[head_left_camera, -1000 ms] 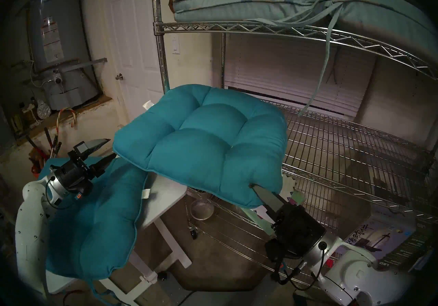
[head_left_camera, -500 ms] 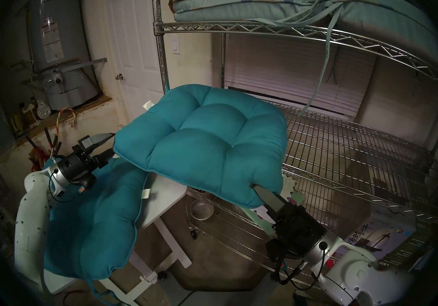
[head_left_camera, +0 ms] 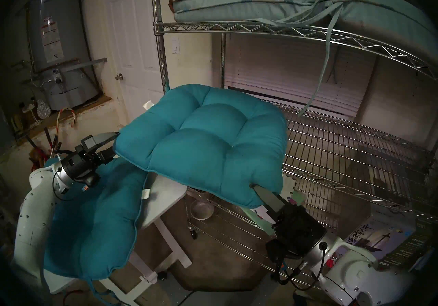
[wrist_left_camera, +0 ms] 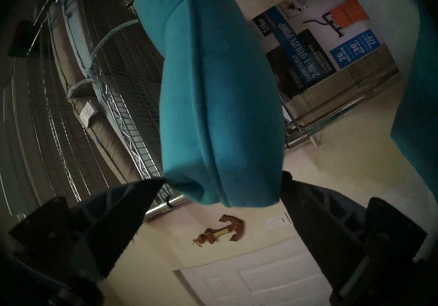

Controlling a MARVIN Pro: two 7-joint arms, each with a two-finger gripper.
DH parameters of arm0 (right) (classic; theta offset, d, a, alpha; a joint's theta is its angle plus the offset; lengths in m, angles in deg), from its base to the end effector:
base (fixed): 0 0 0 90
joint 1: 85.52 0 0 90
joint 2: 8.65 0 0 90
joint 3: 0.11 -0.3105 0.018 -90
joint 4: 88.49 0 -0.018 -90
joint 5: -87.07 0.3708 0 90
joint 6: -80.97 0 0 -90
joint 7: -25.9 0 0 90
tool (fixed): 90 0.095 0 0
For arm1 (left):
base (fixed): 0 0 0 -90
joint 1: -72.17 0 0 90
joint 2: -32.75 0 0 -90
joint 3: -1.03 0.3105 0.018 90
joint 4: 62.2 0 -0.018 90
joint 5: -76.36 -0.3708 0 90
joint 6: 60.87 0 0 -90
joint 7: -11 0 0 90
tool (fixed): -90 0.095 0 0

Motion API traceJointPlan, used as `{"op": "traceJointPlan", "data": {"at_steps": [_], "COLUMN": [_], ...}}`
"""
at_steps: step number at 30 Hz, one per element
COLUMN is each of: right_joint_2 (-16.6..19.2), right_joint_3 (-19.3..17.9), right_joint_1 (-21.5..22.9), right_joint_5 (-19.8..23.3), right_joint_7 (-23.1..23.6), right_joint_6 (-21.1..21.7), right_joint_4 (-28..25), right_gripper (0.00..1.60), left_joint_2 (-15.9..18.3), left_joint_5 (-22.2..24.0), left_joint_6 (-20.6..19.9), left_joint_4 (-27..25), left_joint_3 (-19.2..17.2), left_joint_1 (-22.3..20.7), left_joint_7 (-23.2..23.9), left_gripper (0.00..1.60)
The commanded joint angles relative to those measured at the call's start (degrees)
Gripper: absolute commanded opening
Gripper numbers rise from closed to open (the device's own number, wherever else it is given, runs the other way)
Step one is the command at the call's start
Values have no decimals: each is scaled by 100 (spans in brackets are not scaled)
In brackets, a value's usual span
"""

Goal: Take cushion off the shelf

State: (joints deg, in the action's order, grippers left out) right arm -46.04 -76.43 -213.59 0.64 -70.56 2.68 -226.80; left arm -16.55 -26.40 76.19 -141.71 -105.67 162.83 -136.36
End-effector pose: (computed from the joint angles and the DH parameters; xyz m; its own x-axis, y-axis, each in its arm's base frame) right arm 0.2400 0.0597 -0.2250 -0.5172 0.7421 -0.4264 -0.2865 0.3194 0.9033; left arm 0.4215 0.2710 -0.2117 -0.5313 -0.6357 -0.5600 0.5542 0.2392 -0.7973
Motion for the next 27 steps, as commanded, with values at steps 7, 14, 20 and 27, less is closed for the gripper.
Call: {"op": "traceJointPlan", "data": {"at_steps": [7,14,20,27], "right_joint_2": [-23,-22,-24,-30], "right_joint_3": [-82,-153,-183,-164], "right_joint_1": [39,5,-11,-7], "right_joint_5": [-13,7,41,84], "right_joint_7": [-66,-32,-18,10], "right_joint_6": [36,47,41,22], "right_joint_4": [-169,-169,-169,-169], "right_gripper": [0,0,0,0], "left_joint_2": [192,174,168,178], "left_joint_5": [-190,-242,-163,49], "left_joint_6": [-169,-180,-110,-120], "left_joint_4": [100,229,321,259], "left_joint_3": [325,555,729,633], "left_joint_1": [-545,-797,-939,-894], "left_joint_7": [-551,-639,-767,-798], "left_gripper": [160,160,0,0]}}
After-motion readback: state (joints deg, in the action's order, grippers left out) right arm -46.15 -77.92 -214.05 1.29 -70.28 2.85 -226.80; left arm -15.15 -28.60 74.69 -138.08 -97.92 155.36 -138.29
